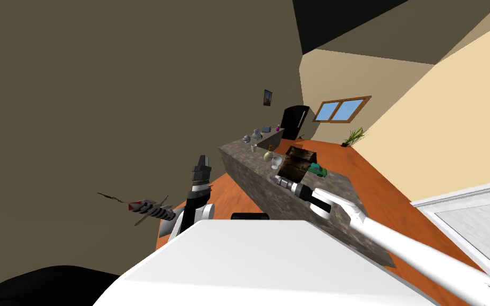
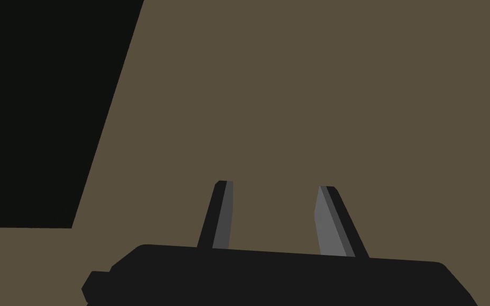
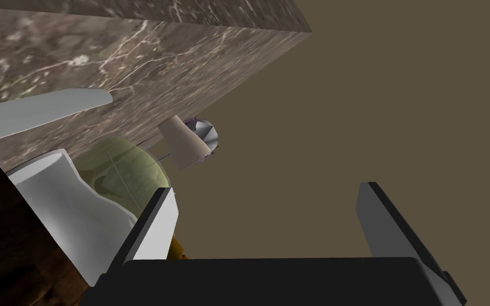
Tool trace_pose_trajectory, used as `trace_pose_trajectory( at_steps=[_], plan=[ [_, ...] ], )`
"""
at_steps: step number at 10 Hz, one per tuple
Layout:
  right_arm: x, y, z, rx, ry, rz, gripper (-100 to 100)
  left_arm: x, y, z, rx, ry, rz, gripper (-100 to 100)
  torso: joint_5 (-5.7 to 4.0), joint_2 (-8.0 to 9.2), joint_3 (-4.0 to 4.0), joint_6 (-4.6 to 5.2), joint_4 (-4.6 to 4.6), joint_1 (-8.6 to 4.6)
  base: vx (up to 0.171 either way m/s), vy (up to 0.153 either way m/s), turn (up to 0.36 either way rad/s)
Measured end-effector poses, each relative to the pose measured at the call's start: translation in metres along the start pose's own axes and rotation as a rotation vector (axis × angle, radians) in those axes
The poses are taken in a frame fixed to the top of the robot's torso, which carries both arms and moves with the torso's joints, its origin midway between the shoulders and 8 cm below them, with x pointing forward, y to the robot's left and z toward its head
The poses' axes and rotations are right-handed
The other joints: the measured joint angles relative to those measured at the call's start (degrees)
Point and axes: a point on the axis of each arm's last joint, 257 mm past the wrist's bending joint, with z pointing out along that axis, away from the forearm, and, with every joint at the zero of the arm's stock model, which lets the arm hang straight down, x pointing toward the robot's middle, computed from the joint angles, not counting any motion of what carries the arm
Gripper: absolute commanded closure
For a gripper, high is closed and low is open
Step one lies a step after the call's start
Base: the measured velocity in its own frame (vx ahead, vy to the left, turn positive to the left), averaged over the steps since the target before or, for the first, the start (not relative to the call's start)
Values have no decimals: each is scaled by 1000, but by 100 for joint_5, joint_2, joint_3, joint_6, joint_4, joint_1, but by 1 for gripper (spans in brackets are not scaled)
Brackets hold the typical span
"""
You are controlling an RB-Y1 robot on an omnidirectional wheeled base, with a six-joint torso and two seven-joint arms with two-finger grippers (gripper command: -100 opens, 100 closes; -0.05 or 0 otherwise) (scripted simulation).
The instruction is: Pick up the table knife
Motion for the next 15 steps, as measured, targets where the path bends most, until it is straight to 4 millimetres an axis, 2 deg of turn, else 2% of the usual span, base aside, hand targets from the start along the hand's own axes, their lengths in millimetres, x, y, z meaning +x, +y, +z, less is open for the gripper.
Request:
trace_pose_trajectory(
  at_steps=[9, 15],
  plan=[
    [38, -59, -42, 90, 249, -295, -100, 0, 0, 0, 0, 0, 0, 0, 0, 0, 0, 5, 0, 2, 4, -22, 81],
    [56, -105, -94, 149, 443, -492, -100, 0, 0, 0, 0, 0, 0, 0, 0, 8, 5, 6, 2, 5, -5, -21, 78]
  ],
)
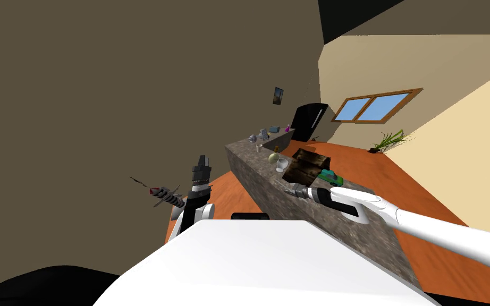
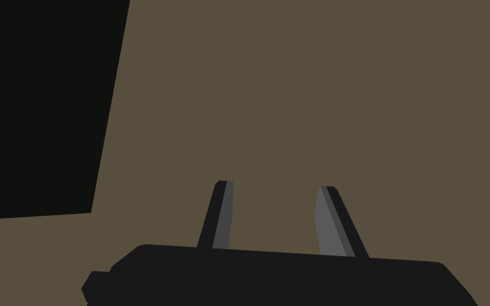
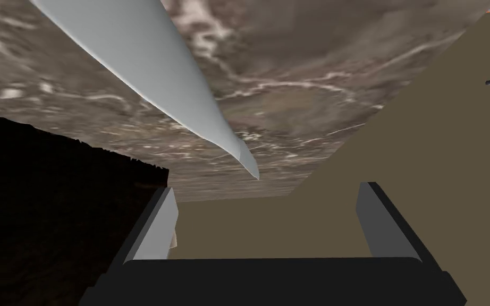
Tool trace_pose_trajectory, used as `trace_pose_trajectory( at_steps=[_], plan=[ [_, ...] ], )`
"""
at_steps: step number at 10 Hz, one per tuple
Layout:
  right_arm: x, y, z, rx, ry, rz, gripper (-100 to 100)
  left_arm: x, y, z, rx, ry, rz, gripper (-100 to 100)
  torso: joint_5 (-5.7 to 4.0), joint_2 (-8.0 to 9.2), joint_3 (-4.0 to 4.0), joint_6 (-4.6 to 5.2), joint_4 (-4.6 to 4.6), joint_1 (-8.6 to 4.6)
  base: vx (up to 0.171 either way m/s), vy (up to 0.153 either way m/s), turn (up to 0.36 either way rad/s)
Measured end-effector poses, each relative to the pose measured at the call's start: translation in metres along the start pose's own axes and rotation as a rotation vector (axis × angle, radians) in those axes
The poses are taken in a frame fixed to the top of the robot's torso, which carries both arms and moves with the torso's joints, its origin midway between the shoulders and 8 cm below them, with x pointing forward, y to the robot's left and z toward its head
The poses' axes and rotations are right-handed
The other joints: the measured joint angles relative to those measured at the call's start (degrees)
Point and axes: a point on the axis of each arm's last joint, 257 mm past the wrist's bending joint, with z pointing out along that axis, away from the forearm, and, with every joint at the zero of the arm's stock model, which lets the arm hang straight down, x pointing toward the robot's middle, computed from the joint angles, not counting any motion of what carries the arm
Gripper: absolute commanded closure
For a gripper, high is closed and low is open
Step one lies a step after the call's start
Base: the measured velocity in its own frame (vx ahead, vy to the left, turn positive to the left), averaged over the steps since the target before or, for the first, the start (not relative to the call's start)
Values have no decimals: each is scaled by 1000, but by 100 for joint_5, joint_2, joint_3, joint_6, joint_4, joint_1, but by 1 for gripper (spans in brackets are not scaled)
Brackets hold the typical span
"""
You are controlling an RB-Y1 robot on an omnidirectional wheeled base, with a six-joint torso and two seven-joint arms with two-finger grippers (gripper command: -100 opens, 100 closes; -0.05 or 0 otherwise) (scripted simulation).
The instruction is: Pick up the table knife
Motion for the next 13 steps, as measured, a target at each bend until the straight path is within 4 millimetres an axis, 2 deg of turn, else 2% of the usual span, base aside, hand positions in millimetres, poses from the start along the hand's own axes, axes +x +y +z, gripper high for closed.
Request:
trace_pose_trajectory(
  at_steps=[2, 3, 4, 7, 8, 12, 13],
  plan=[
    [21, -4, -12, 3, 60, -43, -100, 0, 0, 0, 0, 0, 0, 0, -1, 1, 0, 1, 0, 1, -9, -10, 29],
    [22, -4, -13, 3, 62, -46, 0, 0, 0, 0, 0, 0, 0, 0, 0, -2, -1, 0, 0, 5, 0, 0, 0],
    [22, -4, -13, 3, 62, -46, -100, 0, 0, 0, 0, 0, 0, 0, 1, -4, -2, 0, -1, 7, -1, 18, 107],
    [32, -11, -5, 25, 60, -27, -100, 0, 0, 0, 0, 0, 0, 0, 3, -7, -4, -2, -2, 18, -2, 22, 91],
    [33, -12, -4, 26, 60, -27, 100, 0, 0, 0, 0, 0, 0, 0, 3, -6, -3, 1, -1, 13, 0, 0, 0],
    [32, -12, -4, 27, 59, -29, 100, 0, 0, 0, 0, 0, 0, 0, -4, -8, -6, 4, -5, 2, 0, 0, 0],
    [32, -12, -4, 26, 59, -29, 0, 0, 0, 0, 0, 0, 0, 0, -4, -8, -6, 3, -5, 1, 0, 0, 0]
  ],
)
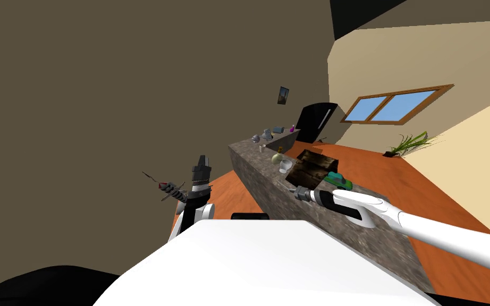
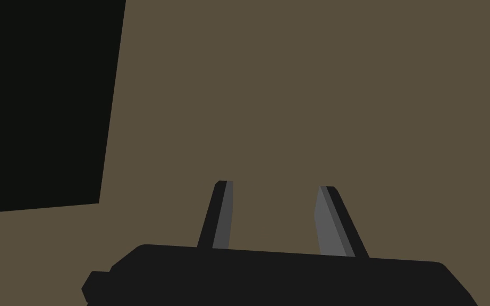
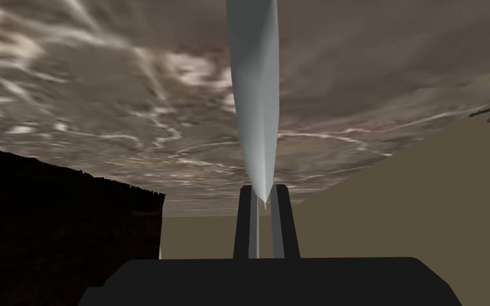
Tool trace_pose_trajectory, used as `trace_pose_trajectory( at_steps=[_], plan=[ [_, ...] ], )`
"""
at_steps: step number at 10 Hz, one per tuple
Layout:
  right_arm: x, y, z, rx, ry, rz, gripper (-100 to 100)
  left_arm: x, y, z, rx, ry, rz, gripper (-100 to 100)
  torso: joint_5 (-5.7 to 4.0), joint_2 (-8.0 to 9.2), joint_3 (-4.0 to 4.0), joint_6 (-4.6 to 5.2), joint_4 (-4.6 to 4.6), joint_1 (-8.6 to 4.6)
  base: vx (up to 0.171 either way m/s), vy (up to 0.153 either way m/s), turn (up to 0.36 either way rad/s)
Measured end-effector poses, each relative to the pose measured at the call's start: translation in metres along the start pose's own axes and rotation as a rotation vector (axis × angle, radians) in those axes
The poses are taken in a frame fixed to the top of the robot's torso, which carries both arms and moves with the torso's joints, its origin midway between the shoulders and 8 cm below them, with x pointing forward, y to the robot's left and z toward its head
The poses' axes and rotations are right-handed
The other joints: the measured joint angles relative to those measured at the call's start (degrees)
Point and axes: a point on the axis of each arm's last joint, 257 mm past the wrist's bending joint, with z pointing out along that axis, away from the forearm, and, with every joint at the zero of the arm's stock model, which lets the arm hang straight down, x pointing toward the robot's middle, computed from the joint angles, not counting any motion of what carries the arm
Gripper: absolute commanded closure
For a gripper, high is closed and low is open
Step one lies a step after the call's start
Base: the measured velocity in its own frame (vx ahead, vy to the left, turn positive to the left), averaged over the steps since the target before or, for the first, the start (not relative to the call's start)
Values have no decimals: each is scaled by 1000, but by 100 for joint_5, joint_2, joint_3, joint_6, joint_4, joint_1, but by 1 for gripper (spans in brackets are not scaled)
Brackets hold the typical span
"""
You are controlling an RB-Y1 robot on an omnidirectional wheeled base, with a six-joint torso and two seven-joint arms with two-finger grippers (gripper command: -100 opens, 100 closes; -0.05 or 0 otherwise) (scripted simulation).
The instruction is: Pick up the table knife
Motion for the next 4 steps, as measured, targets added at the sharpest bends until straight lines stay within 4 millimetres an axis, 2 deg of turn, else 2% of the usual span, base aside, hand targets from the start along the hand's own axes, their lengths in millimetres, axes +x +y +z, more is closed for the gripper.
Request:
trace_pose_trajectory(
  at_steps=[1, 2, 3, 4],
  plan=[
    [0, 0, 0, 0, 0, 0, 100, 0, 0, 0, 0, 0, 0, 0, 0, 0, 0, 0, 0, 0, -1, -21, -180],
    [-4, 2, -4, -8, 0, -6, 100, 0, 0, 0, 0, 0, 0, 0, 3, 6, 4, 11, 1, -8, 4, -34, -199],
    [-7, 5, -7, -18, 1, -14, 100, 0, 0, 0, 0, 0, 0, 0, 1, 8, 5, 9, 2, -13, 1, -15, -34],
    [-7, 6, -8, -19, 2, -15, 0, 0, 0, 0, 0, 0, 0, 0, -2, 4, 3, 3, 1, -8, 0, 0, 0]
  ],
)
